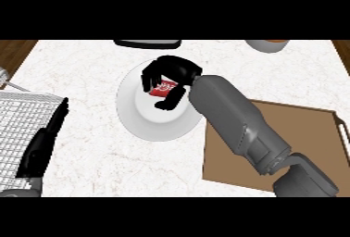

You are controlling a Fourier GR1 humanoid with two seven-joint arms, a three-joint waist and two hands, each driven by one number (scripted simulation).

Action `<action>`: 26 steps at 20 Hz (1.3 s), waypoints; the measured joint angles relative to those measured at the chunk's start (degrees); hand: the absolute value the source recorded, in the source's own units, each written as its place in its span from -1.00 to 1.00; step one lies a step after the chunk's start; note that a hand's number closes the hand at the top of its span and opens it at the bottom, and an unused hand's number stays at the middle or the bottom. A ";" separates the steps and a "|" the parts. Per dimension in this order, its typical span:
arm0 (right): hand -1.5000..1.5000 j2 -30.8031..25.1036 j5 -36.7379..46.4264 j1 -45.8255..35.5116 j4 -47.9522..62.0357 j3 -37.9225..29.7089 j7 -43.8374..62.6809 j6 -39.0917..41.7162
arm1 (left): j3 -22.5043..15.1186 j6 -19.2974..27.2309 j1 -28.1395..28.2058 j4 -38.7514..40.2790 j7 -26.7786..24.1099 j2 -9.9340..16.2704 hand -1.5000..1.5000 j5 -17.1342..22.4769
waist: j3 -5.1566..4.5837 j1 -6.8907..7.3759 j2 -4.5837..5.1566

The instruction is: Pick the can from the tray and place it in the plate

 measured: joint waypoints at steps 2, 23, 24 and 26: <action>-1.00 0.05 -2.07 0.16 -0.28 0.76 1.06 -0.64 | -0.21 -0.09 -0.50 -0.13 0.51 -0.43 0.00 -0.10 | 0.01 0.29 0.09; -1.00 -9.06 -24.69 -2.65 10.08 -20.23 -4.82 6.12 | 1.49 -0.83 1.97 -2.14 -0.94 -0.13 0.00 -0.07 | 0.13 -0.22 1.01; -1.00 -10.01 -24.88 -2.62 10.61 -20.63 -5.71 7.19 | 1.21 -0.65 1.68 -2.14 -0.82 -0.40 0.00 -0.36 | 0.14 -0.03 1.20; -1.00 -11.97 -25.03 -1.93 11.29 -21.18 -8.33 9.56 | 0.96 -0.57 1.25 -2.11 -0.52 -0.82 0.00 -0.46 | 0.17 0.19 1.45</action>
